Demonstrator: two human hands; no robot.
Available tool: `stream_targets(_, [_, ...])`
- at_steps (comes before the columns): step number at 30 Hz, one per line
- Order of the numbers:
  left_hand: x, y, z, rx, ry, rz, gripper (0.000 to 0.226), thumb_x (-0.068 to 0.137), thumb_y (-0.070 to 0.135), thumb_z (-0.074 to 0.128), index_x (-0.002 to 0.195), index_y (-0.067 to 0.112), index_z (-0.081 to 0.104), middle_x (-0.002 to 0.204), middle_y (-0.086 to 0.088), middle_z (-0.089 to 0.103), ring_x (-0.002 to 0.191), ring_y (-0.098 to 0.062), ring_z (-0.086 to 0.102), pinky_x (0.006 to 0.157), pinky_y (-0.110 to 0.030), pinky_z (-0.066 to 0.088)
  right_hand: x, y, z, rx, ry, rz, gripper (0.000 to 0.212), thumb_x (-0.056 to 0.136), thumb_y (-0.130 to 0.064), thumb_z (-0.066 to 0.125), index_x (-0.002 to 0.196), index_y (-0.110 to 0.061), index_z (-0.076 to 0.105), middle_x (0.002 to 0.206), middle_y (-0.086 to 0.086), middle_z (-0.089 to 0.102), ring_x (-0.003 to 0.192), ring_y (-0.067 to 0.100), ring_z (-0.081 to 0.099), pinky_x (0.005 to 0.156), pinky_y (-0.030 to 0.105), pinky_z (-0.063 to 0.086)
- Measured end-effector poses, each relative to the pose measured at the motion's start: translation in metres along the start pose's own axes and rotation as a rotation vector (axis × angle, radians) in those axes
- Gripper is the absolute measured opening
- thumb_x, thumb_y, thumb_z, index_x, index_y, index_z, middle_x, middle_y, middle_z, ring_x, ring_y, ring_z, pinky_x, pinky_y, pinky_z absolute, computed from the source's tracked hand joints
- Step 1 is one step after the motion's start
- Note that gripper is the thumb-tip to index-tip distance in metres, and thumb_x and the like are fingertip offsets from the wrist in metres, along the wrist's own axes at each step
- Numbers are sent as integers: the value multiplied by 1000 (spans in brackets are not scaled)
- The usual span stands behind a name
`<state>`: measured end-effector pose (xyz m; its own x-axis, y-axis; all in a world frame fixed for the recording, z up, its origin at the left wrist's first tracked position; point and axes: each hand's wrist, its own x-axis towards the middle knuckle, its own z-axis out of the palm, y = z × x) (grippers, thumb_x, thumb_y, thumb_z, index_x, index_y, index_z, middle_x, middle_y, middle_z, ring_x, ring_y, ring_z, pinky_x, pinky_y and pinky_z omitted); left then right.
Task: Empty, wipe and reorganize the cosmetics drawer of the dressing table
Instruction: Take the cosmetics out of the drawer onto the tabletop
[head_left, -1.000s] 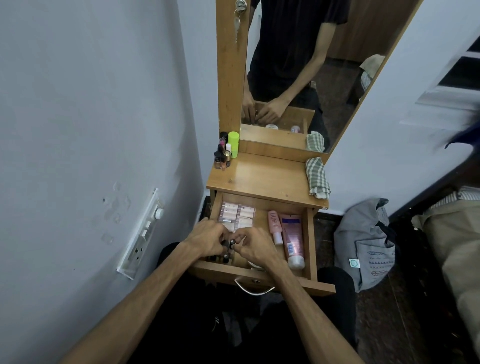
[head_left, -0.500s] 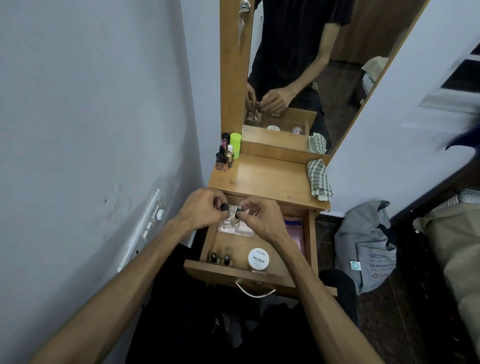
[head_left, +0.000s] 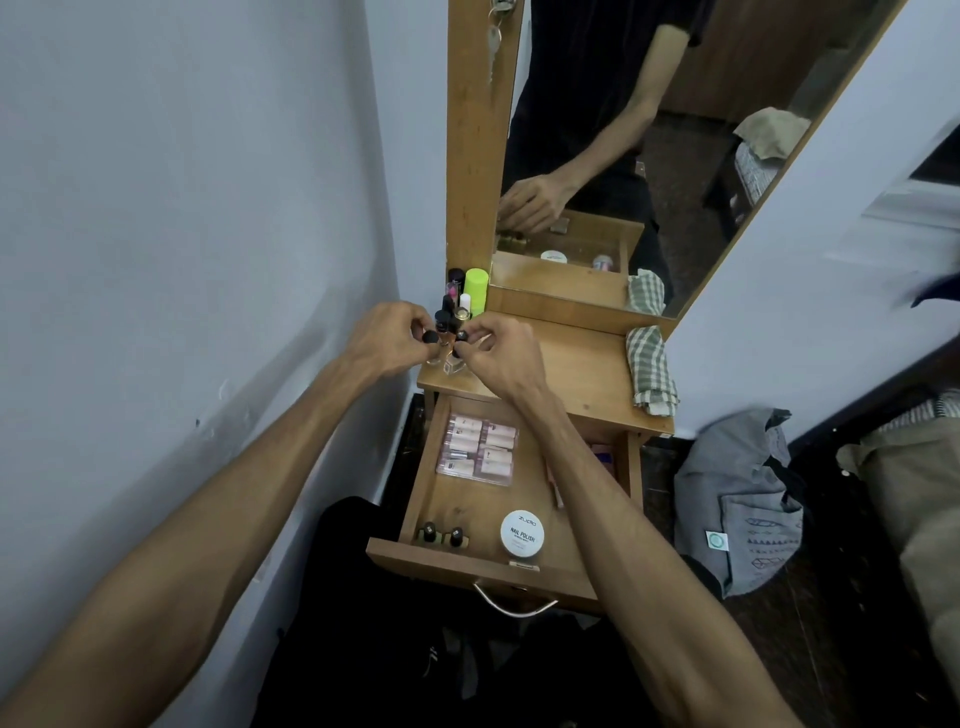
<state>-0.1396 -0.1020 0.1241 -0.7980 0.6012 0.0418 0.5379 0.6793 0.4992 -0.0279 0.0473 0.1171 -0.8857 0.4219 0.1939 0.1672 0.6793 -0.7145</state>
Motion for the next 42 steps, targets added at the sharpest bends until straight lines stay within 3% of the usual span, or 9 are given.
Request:
stream_targets(9, [18,-5,9,5,-17,5,24,79,27,82,100,18,76,87,1,71,79,-19,65,77,-39,60,21,0,14,-106,-122,-65,19,84,-20,71,101,-25,78,84,-9,73,75,14,69,71,32,60])
stream_targets(16, [20,-5,11,-31,18,-6,23,82,29,80,101,18,76,83,4,70,78,-19,64,73,-36,57,30,5,11,-144,-126,-97,23,87,-19,71,109,-23,77,83,-12,70,73,11,66,72,25,52])
stream_targets(21, [16,-3,15,-61,60,-41,25,83,28,79,105,18,75,88,3,71,81,-20,66,76,-38,59,30,7,10,-136,-117,-93,24,85,-21,70,108,-27,77,81,-13,71,72,12,66,73,31,57])
stream_targets(30, [11,-4,17,-75,55,-68,39,83,34,80,118,16,72,92,3,73,84,-19,67,82,-39,60,18,11,4,-64,-84,-82,40,83,-17,74,123,-21,72,91,-11,74,73,7,65,72,26,55])
stream_targets(37, [-4,-10,16,-84,67,-94,53,79,43,82,124,19,68,89,9,71,86,-16,67,84,-39,59,-12,15,-7,-9,-18,-98,27,84,-21,71,109,-23,77,89,-15,71,66,2,65,62,20,50])
stream_targets(42, [-38,-4,18,-149,135,-119,24,81,34,81,98,24,69,83,7,66,76,-12,61,66,-28,51,-44,27,-6,25,-86,-46,12,78,-25,69,85,-27,78,79,-17,73,63,1,65,64,30,59])
